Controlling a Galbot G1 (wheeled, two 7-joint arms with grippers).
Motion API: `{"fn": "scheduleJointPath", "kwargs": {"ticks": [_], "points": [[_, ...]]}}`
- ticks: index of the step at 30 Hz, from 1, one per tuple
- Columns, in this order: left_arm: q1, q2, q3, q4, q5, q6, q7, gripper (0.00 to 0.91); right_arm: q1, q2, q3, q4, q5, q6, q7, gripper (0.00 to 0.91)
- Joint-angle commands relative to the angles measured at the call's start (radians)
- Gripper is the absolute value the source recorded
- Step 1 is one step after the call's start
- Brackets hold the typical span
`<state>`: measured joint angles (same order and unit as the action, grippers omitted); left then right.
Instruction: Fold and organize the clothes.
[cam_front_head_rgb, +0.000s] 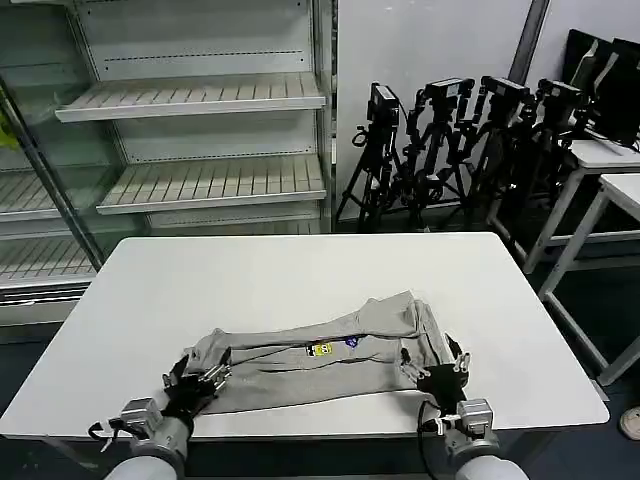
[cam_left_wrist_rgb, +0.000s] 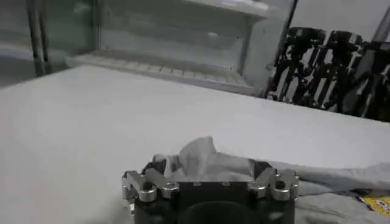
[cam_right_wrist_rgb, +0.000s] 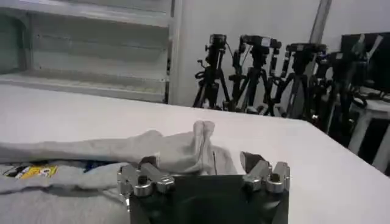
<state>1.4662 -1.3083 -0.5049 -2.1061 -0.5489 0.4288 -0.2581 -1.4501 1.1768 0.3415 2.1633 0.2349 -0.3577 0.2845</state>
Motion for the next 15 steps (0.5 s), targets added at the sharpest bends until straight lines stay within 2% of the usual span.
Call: {"fn": "scheduleJointPath", "kwargs": {"ticks": [1,3,4,5,15], "points": [[-0.016,-0.055,0.015,0.076,-0.053,-0.004,0.001,0.907,-0.032,0.002,0.009,0.02,-0.001,0.0,0.0,0.907],[-0.019,-0.056,0.015,0.087,-0.058,-0.005,0.001,0.907,-0.04,0.006,0.008,0.034,-0.002,-0.002,-0.001,0.907],[-0.021,-0.056,0.014,0.092,-0.058,-0.005,0.001,0.655,-0.041,0.006,0.008,0.036,-0.002,-0.002,0.0,0.907],[-0.022,-0.055,0.014,0.098,-0.059,-0.01,0.002,0.05,-0.044,0.007,0.008,0.038,-0.003,-0.002,0.0,0.907],[-0.024,-0.049,0.013,0.123,-0.074,-0.03,0.007,0.04,-0.049,0.018,0.001,0.04,-0.01,-0.002,-0.001,0.907]]}}
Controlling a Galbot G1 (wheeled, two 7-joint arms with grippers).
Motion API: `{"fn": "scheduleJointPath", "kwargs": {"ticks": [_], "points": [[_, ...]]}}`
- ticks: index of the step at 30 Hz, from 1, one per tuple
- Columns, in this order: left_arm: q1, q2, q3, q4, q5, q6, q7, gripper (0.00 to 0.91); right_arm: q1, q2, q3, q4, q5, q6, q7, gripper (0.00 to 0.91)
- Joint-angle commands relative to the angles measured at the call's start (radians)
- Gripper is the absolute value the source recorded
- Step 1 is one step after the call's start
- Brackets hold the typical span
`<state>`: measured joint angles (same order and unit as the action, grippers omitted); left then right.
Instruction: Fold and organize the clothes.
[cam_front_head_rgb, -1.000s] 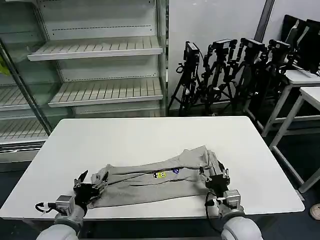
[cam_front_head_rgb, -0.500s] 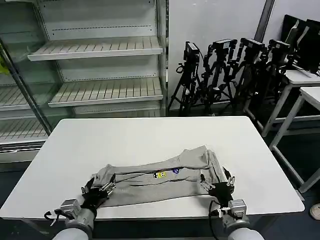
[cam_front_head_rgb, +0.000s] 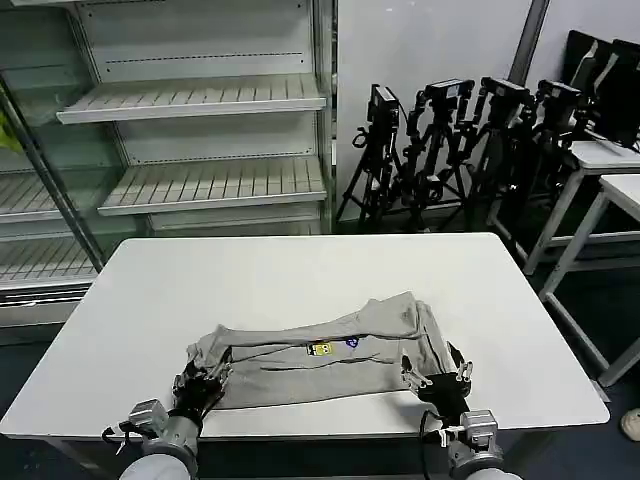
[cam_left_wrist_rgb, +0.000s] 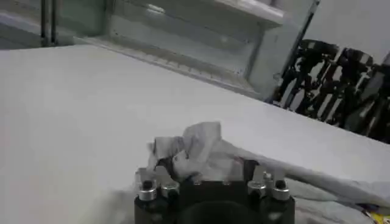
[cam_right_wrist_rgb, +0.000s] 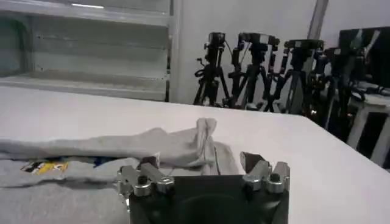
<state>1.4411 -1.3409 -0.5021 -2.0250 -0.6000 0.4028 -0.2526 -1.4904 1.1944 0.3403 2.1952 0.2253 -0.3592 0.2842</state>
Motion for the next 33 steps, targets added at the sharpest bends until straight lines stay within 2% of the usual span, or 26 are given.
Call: {"fn": "scheduleJointPath", "kwargs": {"ticks": [1,12,20,33], "points": [[0.002,-0.016,0.012,0.043,-0.027,-0.003,0.003,0.04,-0.009,0.002,0.001,0.009,-0.002,0.0,0.0,0.907],[-0.002,-0.006,-0.007,0.006,-0.072,-0.008,0.005,0.04,-0.007,0.01,-0.002,0.016,-0.003,-0.002,0.001,0.907],[0.003,0.045,-0.071,-0.088,-0.115,0.0,0.003,0.04,-0.006,0.015,-0.004,0.021,-0.004,-0.004,0.001,0.907],[0.04,0.236,-0.41,-0.091,-0.363,0.043,0.0,0.04,0.0,0.026,-0.006,0.017,-0.005,-0.005,0.001,0.907]]}}
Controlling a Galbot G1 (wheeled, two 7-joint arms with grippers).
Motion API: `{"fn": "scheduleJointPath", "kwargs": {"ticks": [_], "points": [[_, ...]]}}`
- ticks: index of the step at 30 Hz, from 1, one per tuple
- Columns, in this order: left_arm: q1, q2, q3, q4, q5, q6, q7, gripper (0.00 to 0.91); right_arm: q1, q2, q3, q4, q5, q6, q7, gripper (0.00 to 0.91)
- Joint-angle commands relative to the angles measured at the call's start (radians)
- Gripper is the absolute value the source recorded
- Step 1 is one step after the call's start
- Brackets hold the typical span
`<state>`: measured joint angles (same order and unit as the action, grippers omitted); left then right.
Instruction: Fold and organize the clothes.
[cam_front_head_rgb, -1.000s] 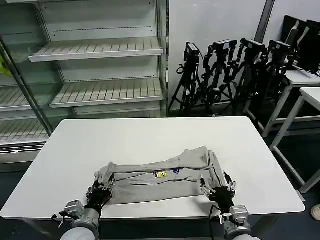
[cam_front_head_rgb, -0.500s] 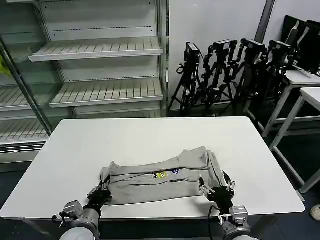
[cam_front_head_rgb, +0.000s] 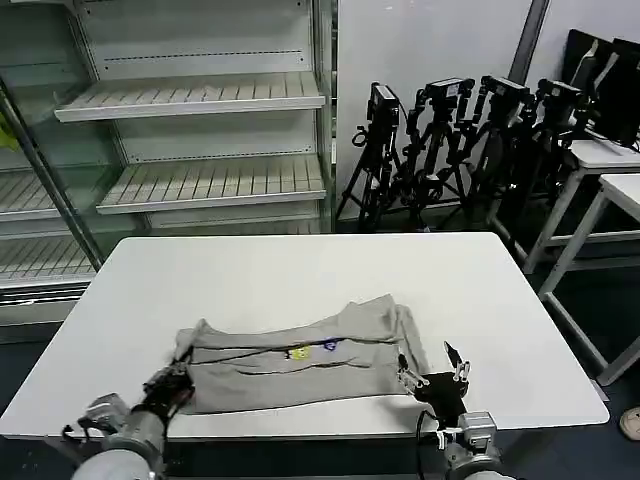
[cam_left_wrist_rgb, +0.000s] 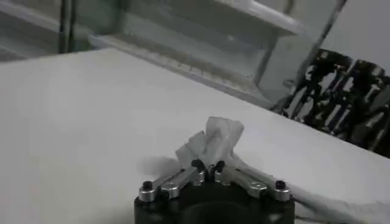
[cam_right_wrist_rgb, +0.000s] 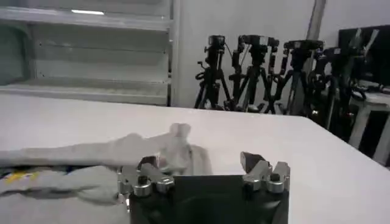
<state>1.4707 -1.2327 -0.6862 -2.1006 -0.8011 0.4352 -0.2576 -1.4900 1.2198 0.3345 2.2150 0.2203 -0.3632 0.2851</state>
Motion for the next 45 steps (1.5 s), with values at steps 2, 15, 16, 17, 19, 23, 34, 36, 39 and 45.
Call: {"fn": "scheduleJointPath", "kwargs": {"ticks": [2,15,16,17,19,23,34,36,39,45], "points": [[0.017,0.166,-0.275,0.021,-0.193,0.014,0.014,0.04,0.003,0.0,-0.001,-0.004,0.001,-0.001,0.0,0.907],[0.004,0.263,-0.359,0.024,-0.415,0.06,0.009,0.04,-0.004,0.007,-0.004,-0.004,-0.004,0.0,0.0,0.907],[-0.001,0.242,-0.333,-0.016,-0.45,0.073,0.002,0.04,-0.008,0.008,-0.002,-0.002,-0.005,0.0,0.0,0.907],[-0.008,0.23,-0.319,-0.031,-0.483,0.079,-0.011,0.04,-0.01,0.009,-0.001,-0.001,-0.006,0.0,0.0,0.907],[-0.029,0.19,-0.256,-0.063,-0.583,0.103,-0.041,0.04,-0.02,0.01,0.003,0.004,-0.009,0.001,-0.001,0.907],[-0.074,0.108,-0.145,-0.09,-0.732,0.118,-0.09,0.04,-0.035,0.015,0.012,0.009,-0.012,0.002,-0.002,0.907],[-0.225,-0.073,0.155,-0.054,-0.735,0.102,-0.149,0.04,-0.077,0.025,0.039,0.018,-0.025,0.016,-0.006,0.907],[-0.249,-0.09,0.198,-0.024,-0.693,0.1,-0.148,0.04,-0.083,0.025,0.047,0.019,-0.025,0.019,-0.006,0.907],[-0.28,-0.11,0.257,0.042,-0.633,0.089,-0.149,0.04,-0.088,0.025,0.055,0.02,-0.024,0.023,-0.007,0.907],[-0.294,-0.126,0.321,0.094,-0.535,0.085,-0.144,0.131,-0.087,0.025,0.061,0.019,-0.023,0.024,-0.007,0.907]]}}
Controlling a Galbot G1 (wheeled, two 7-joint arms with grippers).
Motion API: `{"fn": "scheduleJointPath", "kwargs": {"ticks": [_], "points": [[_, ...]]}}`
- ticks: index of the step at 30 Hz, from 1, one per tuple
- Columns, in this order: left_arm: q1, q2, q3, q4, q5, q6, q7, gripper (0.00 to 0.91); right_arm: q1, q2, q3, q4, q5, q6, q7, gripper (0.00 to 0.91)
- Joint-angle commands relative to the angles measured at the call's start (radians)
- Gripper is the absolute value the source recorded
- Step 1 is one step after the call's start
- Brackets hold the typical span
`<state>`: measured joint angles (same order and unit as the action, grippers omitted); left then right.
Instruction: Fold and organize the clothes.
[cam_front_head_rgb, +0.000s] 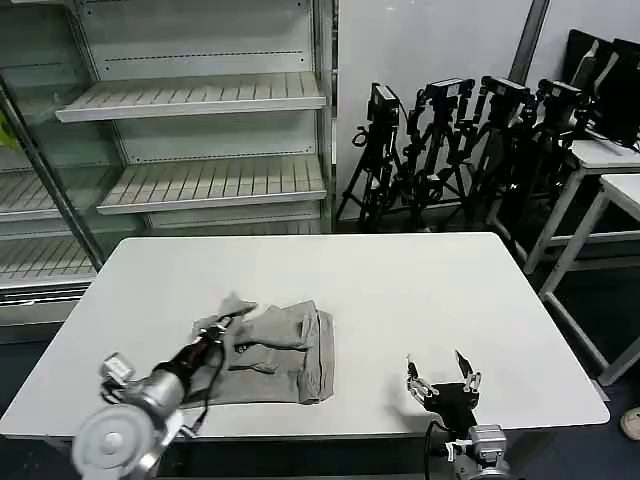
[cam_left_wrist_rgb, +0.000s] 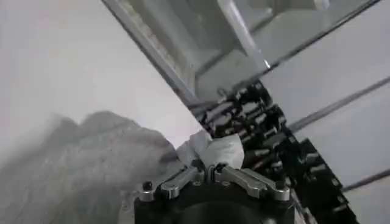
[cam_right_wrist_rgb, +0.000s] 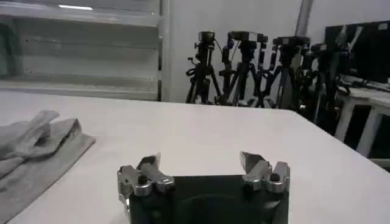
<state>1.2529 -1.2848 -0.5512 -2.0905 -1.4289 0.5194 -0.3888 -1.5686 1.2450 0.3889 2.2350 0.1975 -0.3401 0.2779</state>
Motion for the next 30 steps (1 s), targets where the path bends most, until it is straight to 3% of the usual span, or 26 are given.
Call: {"fn": "scheduleJointPath", "kwargs": {"ticks": [1,2,17,26,30], "points": [[-0.076,-0.077,0.191,0.087,0.104,0.001,-0.012,0.353,-0.007,0.0,0.007,-0.003,0.0,0.001,0.0,0.907],[-0.077,-0.079,0.194,0.087,0.11,0.005,-0.011,0.907,-0.005,0.0,0.006,-0.005,0.0,0.002,0.0,0.907],[-0.029,-0.064,0.166,-0.085,0.19,-0.034,0.039,0.907,0.006,0.004,-0.02,-0.011,-0.004,0.001,-0.001,0.907],[0.137,0.014,-0.047,-0.228,0.191,-0.002,0.045,0.907,0.011,0.003,-0.04,-0.01,-0.011,0.011,-0.004,0.907],[0.205,0.099,-0.201,-0.191,0.184,0.032,0.059,0.907,0.012,0.003,-0.048,-0.01,-0.012,0.012,-0.005,0.907]]}}
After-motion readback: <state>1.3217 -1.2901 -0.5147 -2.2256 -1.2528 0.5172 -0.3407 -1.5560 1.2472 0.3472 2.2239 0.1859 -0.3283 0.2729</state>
